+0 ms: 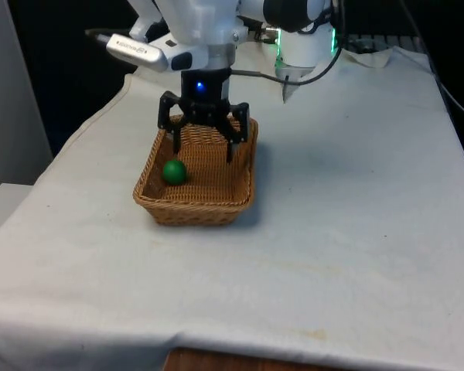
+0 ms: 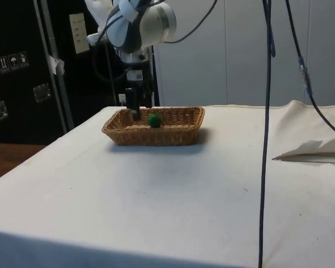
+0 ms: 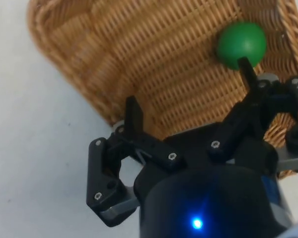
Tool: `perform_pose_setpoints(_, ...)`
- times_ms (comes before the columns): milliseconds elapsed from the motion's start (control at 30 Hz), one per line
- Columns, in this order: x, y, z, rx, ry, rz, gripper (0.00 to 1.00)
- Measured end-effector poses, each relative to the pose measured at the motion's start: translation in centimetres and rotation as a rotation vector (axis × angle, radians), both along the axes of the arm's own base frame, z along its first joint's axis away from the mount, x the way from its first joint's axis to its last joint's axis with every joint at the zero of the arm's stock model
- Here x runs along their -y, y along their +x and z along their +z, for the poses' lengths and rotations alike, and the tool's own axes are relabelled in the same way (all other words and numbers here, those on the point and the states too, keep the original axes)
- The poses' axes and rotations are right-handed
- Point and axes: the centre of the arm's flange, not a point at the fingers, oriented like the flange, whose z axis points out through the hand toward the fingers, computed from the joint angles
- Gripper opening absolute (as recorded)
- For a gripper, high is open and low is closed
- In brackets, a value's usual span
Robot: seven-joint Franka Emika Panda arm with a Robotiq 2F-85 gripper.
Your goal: Pick up the ball and place it into the basket.
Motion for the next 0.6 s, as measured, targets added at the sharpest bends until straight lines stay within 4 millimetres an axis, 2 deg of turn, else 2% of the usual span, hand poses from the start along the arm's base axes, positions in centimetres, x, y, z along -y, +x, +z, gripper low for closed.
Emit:
perform_pose_setpoints(200,-1.3,-1.0,2.8,0.017,0.015,-0.007,1.0)
perform_pose_setpoints(267,-1.3,-1.0,2.8,0.017,0.015,-0.007,1.0)
perform_pose_setpoints(367,-2.3,-1.5,4.2,0.024,0.02,-0.008,1.0)
perform_pose_setpoints(600,-4.4,-2.3,5.8,0.031,0.032,-0.002,1.0)
